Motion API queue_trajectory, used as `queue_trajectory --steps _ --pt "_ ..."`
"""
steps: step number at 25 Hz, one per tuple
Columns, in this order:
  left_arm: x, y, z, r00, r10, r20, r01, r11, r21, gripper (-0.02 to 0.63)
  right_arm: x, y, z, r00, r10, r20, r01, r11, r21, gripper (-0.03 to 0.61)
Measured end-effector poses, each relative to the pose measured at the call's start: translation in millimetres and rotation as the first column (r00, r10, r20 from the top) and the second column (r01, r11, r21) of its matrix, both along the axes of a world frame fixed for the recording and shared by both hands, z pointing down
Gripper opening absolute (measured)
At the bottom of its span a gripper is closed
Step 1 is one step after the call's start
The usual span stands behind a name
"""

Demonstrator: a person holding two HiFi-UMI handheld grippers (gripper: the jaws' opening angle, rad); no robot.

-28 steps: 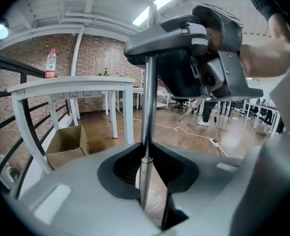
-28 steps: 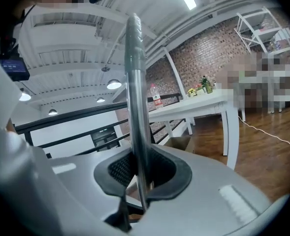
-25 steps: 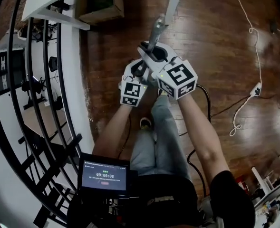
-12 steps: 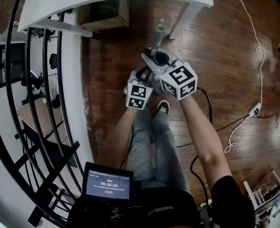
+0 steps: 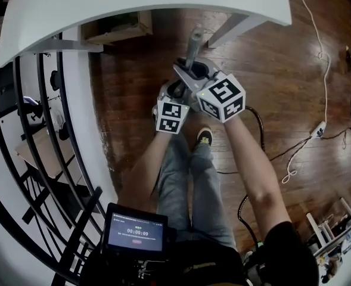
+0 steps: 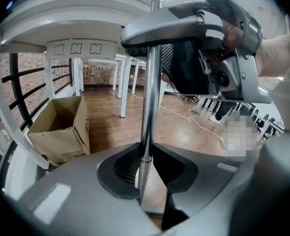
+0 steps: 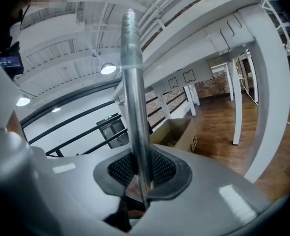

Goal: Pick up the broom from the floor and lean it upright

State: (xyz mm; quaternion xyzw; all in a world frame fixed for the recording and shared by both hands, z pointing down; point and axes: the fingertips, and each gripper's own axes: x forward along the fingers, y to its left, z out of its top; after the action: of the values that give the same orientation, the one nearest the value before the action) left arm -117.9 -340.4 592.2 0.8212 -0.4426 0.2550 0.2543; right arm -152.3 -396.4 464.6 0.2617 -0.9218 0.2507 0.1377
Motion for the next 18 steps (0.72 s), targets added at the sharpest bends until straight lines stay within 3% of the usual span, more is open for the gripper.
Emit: queue_trajectory --steps 18 --pt "-11.0 -33.1 22.5 0.999 -0.012 -0.035 0.011 0.999 -0.045 0.094 -13.4 -36.7 26.4 0.999 0.001 -0.043 -0.001 1.0 -0.01 0.054"
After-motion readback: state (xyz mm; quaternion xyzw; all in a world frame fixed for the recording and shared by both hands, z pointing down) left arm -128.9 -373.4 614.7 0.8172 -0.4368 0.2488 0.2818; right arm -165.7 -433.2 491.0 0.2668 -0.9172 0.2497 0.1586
